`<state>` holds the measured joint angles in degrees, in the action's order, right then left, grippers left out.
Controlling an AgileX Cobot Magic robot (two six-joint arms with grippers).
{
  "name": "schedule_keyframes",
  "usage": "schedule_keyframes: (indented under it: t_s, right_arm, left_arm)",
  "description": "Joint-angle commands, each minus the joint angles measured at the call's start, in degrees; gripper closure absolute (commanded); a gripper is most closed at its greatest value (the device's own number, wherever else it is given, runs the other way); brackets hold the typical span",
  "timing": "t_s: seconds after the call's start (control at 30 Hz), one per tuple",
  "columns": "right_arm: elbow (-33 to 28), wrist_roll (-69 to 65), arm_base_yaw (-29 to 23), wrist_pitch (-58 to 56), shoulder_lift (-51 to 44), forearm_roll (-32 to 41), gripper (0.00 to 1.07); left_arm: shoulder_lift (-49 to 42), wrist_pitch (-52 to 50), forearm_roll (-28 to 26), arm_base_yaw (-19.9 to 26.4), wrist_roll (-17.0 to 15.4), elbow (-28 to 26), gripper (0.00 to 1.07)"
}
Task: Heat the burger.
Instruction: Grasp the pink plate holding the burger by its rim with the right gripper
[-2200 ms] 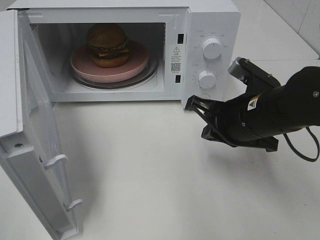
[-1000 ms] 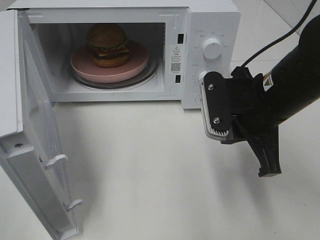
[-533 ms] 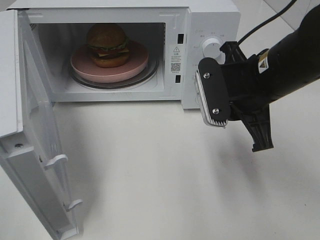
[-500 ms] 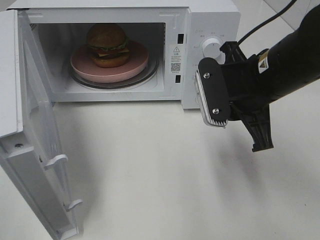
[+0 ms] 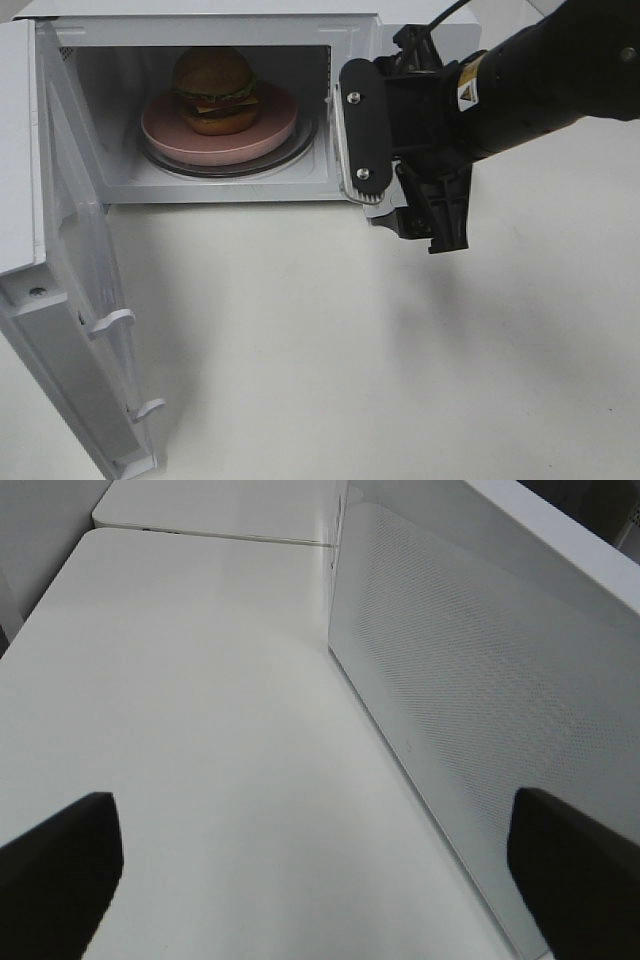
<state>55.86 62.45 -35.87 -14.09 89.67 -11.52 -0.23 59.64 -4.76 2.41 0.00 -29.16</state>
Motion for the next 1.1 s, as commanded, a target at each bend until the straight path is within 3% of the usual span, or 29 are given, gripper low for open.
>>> schedule_keyframes:
  t_s: [0.03,0.2,0.77,1.1]
  right_arm:
    - [1.9,-2.2,-1.4,-0.3,1.5,-2.9,0.18]
    - [6.9,-4.9,-3.6,-0.4,6.8,-6.9,0.20]
    - [18.2,-4.9,-3.6,-0.2,20.1,-7.5,0.23]
    - [29.0,-4.9,-3.6,-0.6,30.0,-7.5,0.25]
  left_arm:
    - [-1.1,-0.4,-0.3,0.2,0.0,0.2,0.07]
    - [-1.1,-0.4,-0.3,0.2,0.0,0.2,0.07]
    - [-1.1,-0.4,-0.3,0.2,0.0,0.2,0.07]
    - [-1.1,-0.4,-0.3,0.2,0.0,0.2,0.07]
